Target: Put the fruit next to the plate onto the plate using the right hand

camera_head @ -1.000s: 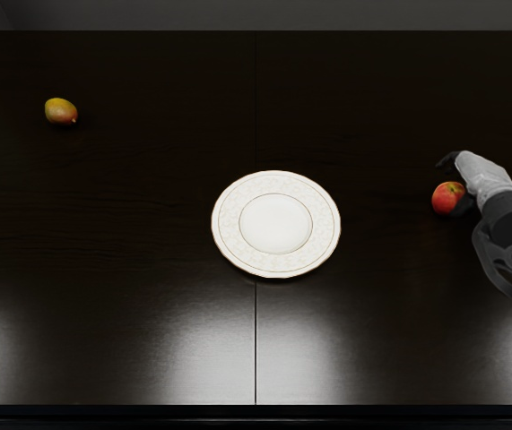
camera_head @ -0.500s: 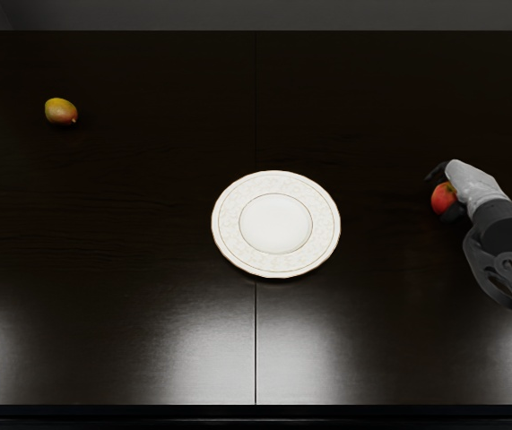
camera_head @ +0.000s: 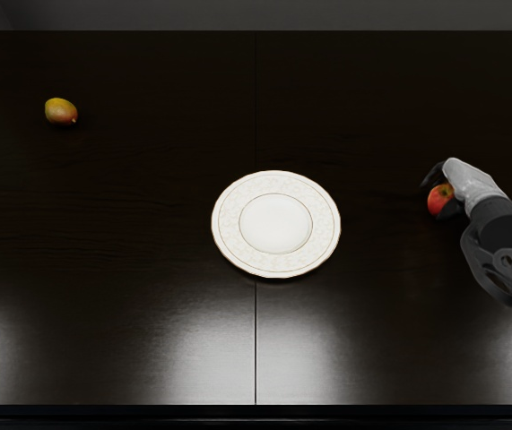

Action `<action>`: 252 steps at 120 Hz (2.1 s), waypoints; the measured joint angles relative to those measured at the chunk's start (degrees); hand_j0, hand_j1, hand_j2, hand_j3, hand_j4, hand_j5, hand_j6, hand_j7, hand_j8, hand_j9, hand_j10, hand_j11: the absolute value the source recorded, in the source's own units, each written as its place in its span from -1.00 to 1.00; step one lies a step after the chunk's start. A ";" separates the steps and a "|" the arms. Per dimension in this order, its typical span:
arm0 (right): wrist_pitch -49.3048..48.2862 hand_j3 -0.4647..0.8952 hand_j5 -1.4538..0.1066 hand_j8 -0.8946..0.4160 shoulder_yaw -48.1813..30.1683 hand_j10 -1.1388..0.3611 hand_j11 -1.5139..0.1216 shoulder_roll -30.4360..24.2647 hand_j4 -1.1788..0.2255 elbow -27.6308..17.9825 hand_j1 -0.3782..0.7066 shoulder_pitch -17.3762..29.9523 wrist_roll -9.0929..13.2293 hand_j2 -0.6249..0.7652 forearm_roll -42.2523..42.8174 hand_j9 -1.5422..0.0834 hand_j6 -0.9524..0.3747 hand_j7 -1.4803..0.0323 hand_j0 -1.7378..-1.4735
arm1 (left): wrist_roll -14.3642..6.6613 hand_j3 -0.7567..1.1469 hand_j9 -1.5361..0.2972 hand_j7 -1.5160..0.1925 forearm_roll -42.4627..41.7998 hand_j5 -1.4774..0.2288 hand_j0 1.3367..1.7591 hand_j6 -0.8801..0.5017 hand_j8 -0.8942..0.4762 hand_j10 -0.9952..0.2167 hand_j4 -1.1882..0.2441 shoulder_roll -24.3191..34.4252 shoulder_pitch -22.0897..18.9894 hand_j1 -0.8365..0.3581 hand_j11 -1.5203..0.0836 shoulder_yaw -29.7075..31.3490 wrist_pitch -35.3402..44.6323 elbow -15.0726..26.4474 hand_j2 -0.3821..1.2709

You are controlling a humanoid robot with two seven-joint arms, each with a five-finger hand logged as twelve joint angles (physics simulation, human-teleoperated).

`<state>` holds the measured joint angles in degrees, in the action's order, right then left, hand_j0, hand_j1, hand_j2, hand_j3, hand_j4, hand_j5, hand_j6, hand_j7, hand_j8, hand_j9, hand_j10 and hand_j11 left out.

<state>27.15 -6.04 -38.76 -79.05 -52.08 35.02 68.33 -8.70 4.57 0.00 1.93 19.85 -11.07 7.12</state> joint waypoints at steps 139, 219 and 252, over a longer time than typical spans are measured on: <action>-0.36 -0.32 -0.19 -0.30 -3.56 -0.16 -0.13 6.33 -0.18 -7.75 0.13 -8.50 0.02 0.32 -2.09 -0.11 -0.51 -0.10 -0.39 | 0.00 -0.20 0.34 0.42 0.00 0.38 0.52 -0.06 -0.04 0.26 0.33 0.00 0.00 0.52 0.52 0.01 0.00 0.00 -0.48; -0.08 -0.32 -0.18 -0.31 -4.05 -0.16 -0.14 14.55 -0.19 -7.94 0.11 -8.81 0.04 0.31 -1.90 -0.12 -0.52 -0.10 -0.39 | -0.01 -0.20 0.34 0.42 0.00 0.38 0.52 -0.06 -0.04 0.26 0.33 0.00 0.00 0.52 0.52 0.01 0.00 0.00 -0.48; 0.14 -0.32 -0.19 -0.31 -3.92 -0.16 -0.15 17.15 -0.19 -7.96 0.10 -7.82 0.02 0.29 -1.32 -0.13 -0.51 -0.11 -0.39 | -0.01 -0.20 0.34 0.42 -0.01 0.38 0.52 -0.06 -0.04 0.26 0.33 0.00 0.00 0.52 0.52 0.01 0.00 0.00 -0.48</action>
<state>27.29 -9.95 -21.61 -87.01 -59.90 35.04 67.02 -8.70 4.57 0.00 1.93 19.86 -11.07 7.12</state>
